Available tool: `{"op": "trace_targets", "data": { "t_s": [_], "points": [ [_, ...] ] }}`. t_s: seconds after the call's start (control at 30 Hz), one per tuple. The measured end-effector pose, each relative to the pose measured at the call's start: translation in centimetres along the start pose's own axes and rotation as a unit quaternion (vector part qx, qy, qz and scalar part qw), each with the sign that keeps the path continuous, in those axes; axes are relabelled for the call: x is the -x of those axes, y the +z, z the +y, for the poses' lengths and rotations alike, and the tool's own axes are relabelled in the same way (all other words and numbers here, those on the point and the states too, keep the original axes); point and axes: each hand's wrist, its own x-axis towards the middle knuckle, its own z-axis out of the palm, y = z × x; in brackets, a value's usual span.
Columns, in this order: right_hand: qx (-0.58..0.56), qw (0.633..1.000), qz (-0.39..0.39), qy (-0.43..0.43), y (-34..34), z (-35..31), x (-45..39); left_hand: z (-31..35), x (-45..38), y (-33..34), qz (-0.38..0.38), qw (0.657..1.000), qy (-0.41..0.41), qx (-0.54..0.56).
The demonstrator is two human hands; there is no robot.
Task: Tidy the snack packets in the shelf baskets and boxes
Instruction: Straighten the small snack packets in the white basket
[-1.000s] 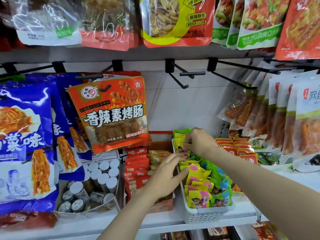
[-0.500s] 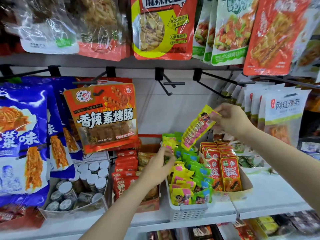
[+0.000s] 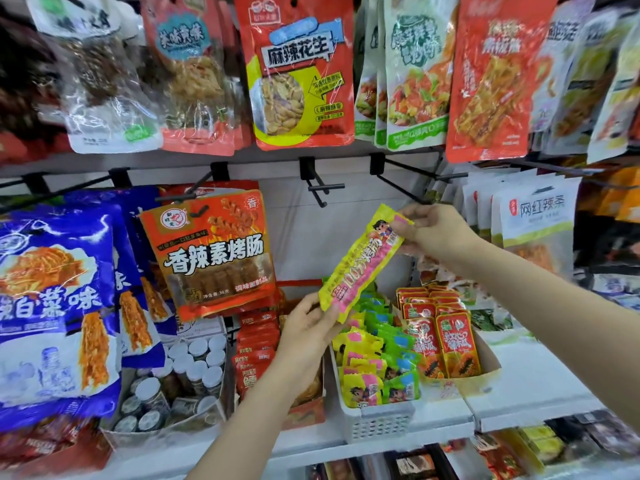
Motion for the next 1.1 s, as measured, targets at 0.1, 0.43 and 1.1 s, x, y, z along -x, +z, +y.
{"op": "trace_targets", "data": {
  "t_s": [0.1,0.43,1.1],
  "points": [
    [0.022,1.000,-0.016,0.011,0.0,0.2,0.4,0.2,0.8,-0.1,0.041,0.999,-0.001,0.024],
    [0.005,0.999,-0.015,0.048,0.0,0.3,1.4,0.2,1.8,-1.0,0.048,0.998,-0.021,0.045],
    [-0.126,0.984,-0.068,0.109,-0.3,0.4,1.3,1.1,3.2,-0.5,-0.005,0.997,0.071,-0.004]
  ]
}}
